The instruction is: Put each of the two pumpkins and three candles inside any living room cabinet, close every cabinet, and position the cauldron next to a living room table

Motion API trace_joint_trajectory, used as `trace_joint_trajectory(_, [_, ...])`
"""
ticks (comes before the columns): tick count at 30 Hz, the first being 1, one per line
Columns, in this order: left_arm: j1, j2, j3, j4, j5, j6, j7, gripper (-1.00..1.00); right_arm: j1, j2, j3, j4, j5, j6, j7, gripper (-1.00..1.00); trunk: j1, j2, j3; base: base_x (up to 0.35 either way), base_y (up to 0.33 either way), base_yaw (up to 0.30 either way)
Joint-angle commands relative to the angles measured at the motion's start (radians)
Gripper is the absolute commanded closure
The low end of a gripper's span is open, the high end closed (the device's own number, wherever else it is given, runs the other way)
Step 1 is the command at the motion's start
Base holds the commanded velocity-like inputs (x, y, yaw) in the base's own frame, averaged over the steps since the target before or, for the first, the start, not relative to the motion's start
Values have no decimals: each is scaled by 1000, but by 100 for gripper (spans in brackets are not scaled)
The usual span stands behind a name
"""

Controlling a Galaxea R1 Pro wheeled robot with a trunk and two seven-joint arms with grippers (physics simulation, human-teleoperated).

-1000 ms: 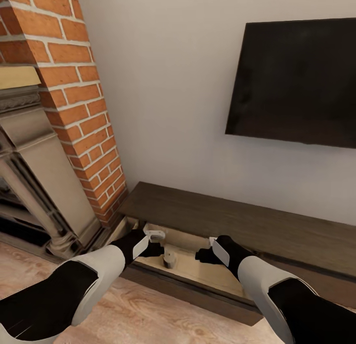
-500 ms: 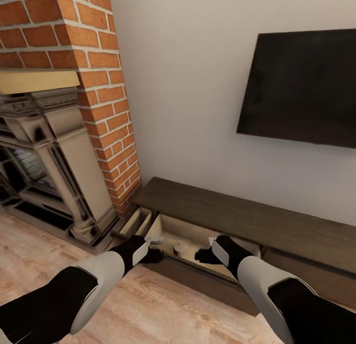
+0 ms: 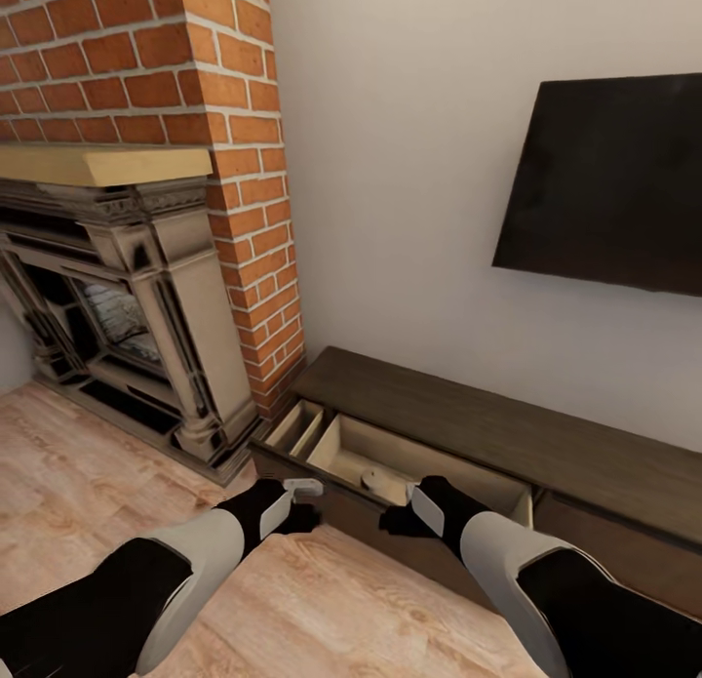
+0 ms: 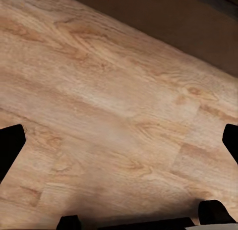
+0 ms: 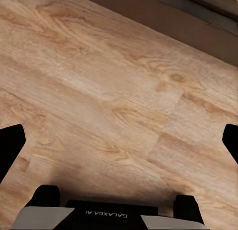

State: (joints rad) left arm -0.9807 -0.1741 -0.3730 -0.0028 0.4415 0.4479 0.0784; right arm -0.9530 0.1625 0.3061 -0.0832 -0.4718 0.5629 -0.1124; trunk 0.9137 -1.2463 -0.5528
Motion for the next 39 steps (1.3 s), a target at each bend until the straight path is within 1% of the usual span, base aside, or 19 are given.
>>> trace_joint_trajectory(1, [2, 0, -6, 2, 11, -1, 5, -100, 0, 1, 6, 1, -11, 5, -7, -100, 0, -1, 1, -7, 0, 174])
trace_joint_trajectory(5, [10, 0, -6, 12, 11, -13, 6, -100, 1, 4, 7, 21, -10, 5, -7, -100, 0, -1, 6, -3, 0, 174])
trace_joint_trajectory(7, [35, 0, -5, 22, 14, -19, 6, -100, 8, 6, 7, 42, -10, 5, -7, -100, 0, -1, 9, -1, 0, 174])
trace_joint_trajectory(9, [74, 3, -4, 25, 23, -52, 7, -100, 39, 6, 11, 48, -10, 5, -6, -100, 0, -1, 12, 0, 0, 174])
trace_joint_trajectory(12, [98, 8, -3, 26, 25, -100, 7, -100, 62, 6, 28, 49, -9, 4, -6, -100, 0, -1, 16, 0, 0, 174])
trace_joint_trajectory(13, [124, 18, -3, 27, 27, -160, 7, -100, 88, 5, 80, 50, -9, 3, -6, -100, 0, -1, 17, 0, 0, 174])
trace_joint_trajectory(15, [139, 25, -2, 27, 34, -201, 8, -100, 112, 5, 150, 51, -10, 3, -6, -100, 0, -1, 20, 0, 0, 174])
trace_joint_trajectory(16, [143, 31, 1, 27, 47, -216, 8, -100, 128, 4, 178, 51, -11, 3, -6, -100, 0, -1, 21, 0, 0, 174])
trace_joint_trajectory(18, [154, 41, 13, 27, 93, -243, 7, -100, 163, 4, 209, 51, -11, 2, -6, -100, 0, -1, 24, 0, 0, 174])
trace_joint_trajectory(21, [167, 44, 19, 27, 136, -259, 7, -100, 185, 3, 220, 51, -11, -2, -6, -100, 0, -1, 28, 0, 0, 174])
trace_joint_trajectory(22, [176, 46, 21, 27, 160, -269, 6, -100, 196, 1, 224, 51, -11, -12, -6, -100, 0, -1, 30, 0, 0, 174])
trace_joint_trajectory(25, [192, 47, 24, 27, 194, -293, 6, -100, 226, -1, 228, 53, -11, -56, -6, -100, 0, -1, 34, 0, 0, 174])
trace_joint_trajectory(28, [199, 48, 24, 28, 204, -308, 6, -100, 253, -8, 230, 59, -11, -88, -6, -100, 0, -1, 38, 0, 0, 174])
trace_joint_trajectory(29, [206, 48, 25, 29, 208, -313, 6, -100, 268, -19, 231, 64, -11, -103, -6, -100, 0, -1, 40, 0, 0, 174])
trace_joint_trajectory(30, [210, 48, 25, 29, 209, -315, 6, -100, 277, -26, 231, 66, -11, -108, -6, -100, 0, -1, 41, 0, 0, 174])
trace_joint_trajectory(35, [234, 48, 25, 28, 211, -319, 6, -100, 327, -40, 231, 71, -11, -124, -6, -100, 0, -1, 48, 0, 0, 174])
trace_joint_trajectory(37, [247, 48, 25, 28, 212, -320, 6, -100, 346, -48, 231, 72, -11, -144, -6, -100, 0, -1, 51, 0, 0, 174])
trace_joint_trajectory(38, [261, 49, 25, 29, 212, -320, 6, -100, 360, -66, 231, 72, -11, -180, -6, -100, 0, -1, 52, 0, 0, 174])
trace_joint_trajectory(39, [265, 49, 25, 29, 212, -320, 6, -100, 362, -70, 231, 72, -11, -189, -6, -100, 0, -1, 54, 0, 0, 174])
